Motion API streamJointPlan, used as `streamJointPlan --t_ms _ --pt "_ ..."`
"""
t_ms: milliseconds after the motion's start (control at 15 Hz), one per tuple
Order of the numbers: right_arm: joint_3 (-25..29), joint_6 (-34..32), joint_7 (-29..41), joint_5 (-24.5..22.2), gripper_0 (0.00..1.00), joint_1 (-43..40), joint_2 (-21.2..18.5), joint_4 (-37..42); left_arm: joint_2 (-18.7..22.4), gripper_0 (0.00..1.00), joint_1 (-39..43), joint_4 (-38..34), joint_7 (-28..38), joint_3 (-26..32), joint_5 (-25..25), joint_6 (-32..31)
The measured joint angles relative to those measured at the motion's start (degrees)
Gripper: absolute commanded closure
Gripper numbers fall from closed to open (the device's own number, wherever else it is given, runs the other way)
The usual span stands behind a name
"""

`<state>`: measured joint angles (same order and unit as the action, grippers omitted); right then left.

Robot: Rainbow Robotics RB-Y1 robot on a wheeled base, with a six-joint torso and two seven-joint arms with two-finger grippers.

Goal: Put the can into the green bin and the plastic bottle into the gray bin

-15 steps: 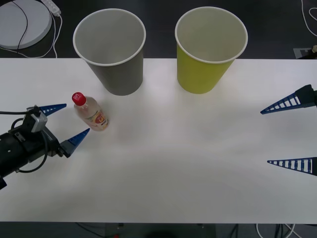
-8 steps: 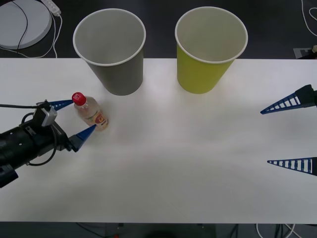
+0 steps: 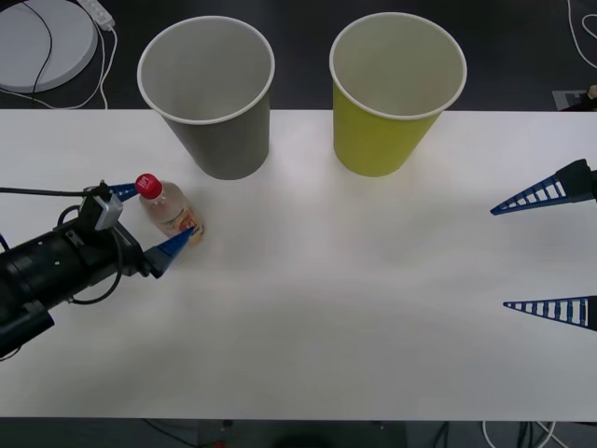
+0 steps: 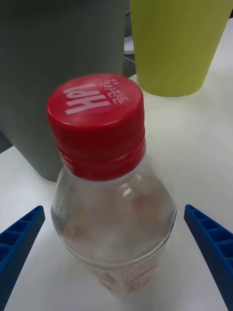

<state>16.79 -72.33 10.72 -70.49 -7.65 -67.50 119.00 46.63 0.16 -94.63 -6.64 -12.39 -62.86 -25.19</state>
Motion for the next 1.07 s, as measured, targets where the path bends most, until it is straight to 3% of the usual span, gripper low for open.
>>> streamJointPlan --t_ms 867,933,1000,1067 --pt "0.00 0.00 0.00 0.00 0.00 0.00 0.00 0.00 -5.03 0.00 -3.25 2.13 3.09 0.00 -5.80 0.44" --pt "0.00 0.00 0.00 0.00 0.00 0.00 0.00 0.00 -5.05 0.77 -3.32 2.11 3.19 0.00 -6.15 0.49" --pt "0.00 0.00 0.00 0.00 0.00 0.00 0.00 0.00 -5.05 1.00 -3.33 2.10 3.20 0.00 -6.61 0.50" --pt "0.00 0.00 0.00 0.00 0.00 0.00 0.00 0.00 -5.05 1.00 -3.33 2.10 3.24 0.00 -7.08 0.50"
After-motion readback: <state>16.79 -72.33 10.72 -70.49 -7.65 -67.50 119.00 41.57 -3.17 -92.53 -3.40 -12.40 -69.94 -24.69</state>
